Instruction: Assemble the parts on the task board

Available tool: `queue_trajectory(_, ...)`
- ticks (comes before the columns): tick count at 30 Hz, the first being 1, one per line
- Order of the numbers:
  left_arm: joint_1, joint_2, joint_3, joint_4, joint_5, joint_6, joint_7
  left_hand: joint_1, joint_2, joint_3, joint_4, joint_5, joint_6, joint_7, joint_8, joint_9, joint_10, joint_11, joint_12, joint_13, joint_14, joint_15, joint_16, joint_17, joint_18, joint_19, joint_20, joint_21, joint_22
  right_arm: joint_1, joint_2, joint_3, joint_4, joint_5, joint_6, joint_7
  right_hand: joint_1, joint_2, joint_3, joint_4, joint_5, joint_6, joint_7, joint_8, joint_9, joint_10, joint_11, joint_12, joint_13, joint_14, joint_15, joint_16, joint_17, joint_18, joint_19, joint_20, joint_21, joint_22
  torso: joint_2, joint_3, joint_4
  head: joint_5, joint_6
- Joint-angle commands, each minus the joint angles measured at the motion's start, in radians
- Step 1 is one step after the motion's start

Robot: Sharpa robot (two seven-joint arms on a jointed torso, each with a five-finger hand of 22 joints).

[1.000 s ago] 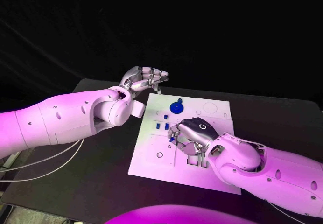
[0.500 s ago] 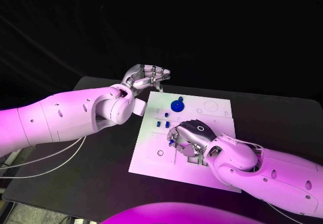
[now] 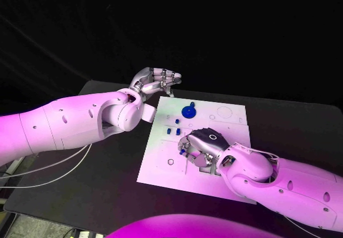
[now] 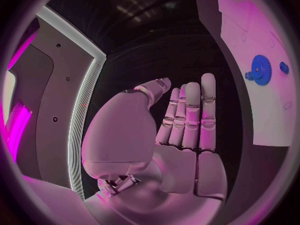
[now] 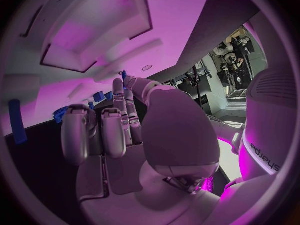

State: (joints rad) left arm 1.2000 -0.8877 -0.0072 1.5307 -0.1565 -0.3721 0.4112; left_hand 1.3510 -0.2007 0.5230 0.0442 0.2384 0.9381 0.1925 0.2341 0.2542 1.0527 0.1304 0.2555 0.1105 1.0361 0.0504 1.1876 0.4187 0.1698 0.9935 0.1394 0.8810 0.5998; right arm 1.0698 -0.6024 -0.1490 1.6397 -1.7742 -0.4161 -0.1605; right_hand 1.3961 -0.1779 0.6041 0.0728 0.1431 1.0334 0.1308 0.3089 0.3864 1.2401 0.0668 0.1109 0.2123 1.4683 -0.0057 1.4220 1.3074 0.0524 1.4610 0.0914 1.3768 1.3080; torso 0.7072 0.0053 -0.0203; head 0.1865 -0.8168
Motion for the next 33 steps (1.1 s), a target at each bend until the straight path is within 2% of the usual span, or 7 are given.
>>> queue_trajectory(1, 0.000, 0.002, 0.001, 0.002, 0.005, 0.008, 0.007, -0.006, -0.004, 0.005, 0.003, -0.001, -0.001, 0.001, -0.004, 0.000, -0.006, -0.002, -0.001, -0.001, -0.007, 0.003, -0.004, -0.001, 0.014, -0.002, 0.003, -0.007, -0.001, -0.001, 0.002, 0.000, -0.004, -0.016, 0.018, -0.004, -0.006, 0.002, 0.000, -0.004, -0.006, 0.001, 0.002, 0.001, 0.002, 0.007, -0.003, -0.007, 0.000, 0.059, -0.007, -0.004, 0.051, -0.016, 0.040, -0.001, 0.007, 0.207, 0.000, -0.0002, -0.0002, -0.001, -0.001)
queue_trajectory(16, 0.001, 0.001, 0.001, 0.004, 0.005, 0.009, 0.005, -0.007, -0.003, 0.006, 0.003, -0.002, -0.001, 0.001, -0.004, 0.000, -0.008, -0.002, -0.001, -0.001, -0.008, 0.003, -0.003, -0.002, 0.014, -0.003, 0.003, -0.007, -0.002, -0.002, 0.014, 0.000, -0.017, -0.035, 0.030, -0.016, -0.007, 0.003, 0.000, -0.005, -0.007, 0.001, 0.002, 0.001, 0.002, 0.007, -0.004, -0.007, 0.000, 0.060, -0.007, -0.003, 0.052, -0.016, 0.040, -0.001, 0.007, 0.208, 0.001, -0.0007, 0.0006, -0.001, -0.004)
queue_trajectory(25, 0.001, 0.001, 0.001, 0.007, 0.005, 0.009, 0.003, -0.007, -0.003, 0.006, 0.003, -0.002, -0.001, 0.001, -0.004, 0.000, -0.008, -0.002, -0.001, -0.001, -0.008, 0.003, -0.003, -0.002, 0.014, -0.003, 0.003, -0.007, -0.002, -0.003, 0.024, -0.004, -0.018, -0.036, 0.074, -0.012, -0.013, 0.001, -0.003, -0.005, -0.025, 0.000, 0.001, 0.000, 0.004, 0.008, -0.004, -0.011, 0.001, 0.059, -0.007, -0.003, 0.050, -0.016, 0.040, -0.001, 0.007, 0.209, 0.000, -0.0008, -0.0002, -0.001, -0.009)
queue_trajectory(33, 0.001, 0.001, 0.001, 0.007, 0.005, 0.010, 0.001, -0.007, -0.003, 0.007, 0.002, -0.002, -0.002, 0.001, -0.004, 0.000, -0.008, -0.002, 0.000, -0.001, -0.008, 0.003, -0.003, -0.002, 0.014, -0.004, 0.003, -0.007, -0.002, -0.004, 0.025, -0.005, -0.020, -0.036, 0.087, -0.020, -0.040, -0.015, -0.009, 0.006, -0.043, -0.020, 0.007, -0.015, 0.001, -0.005, 0.003, -0.026, 0.001, 0.058, -0.002, -0.005, 0.044, -0.014, 0.035, 0.002, -0.004, 0.208, -0.001, -0.0009, -0.0007, -0.002, -0.008)
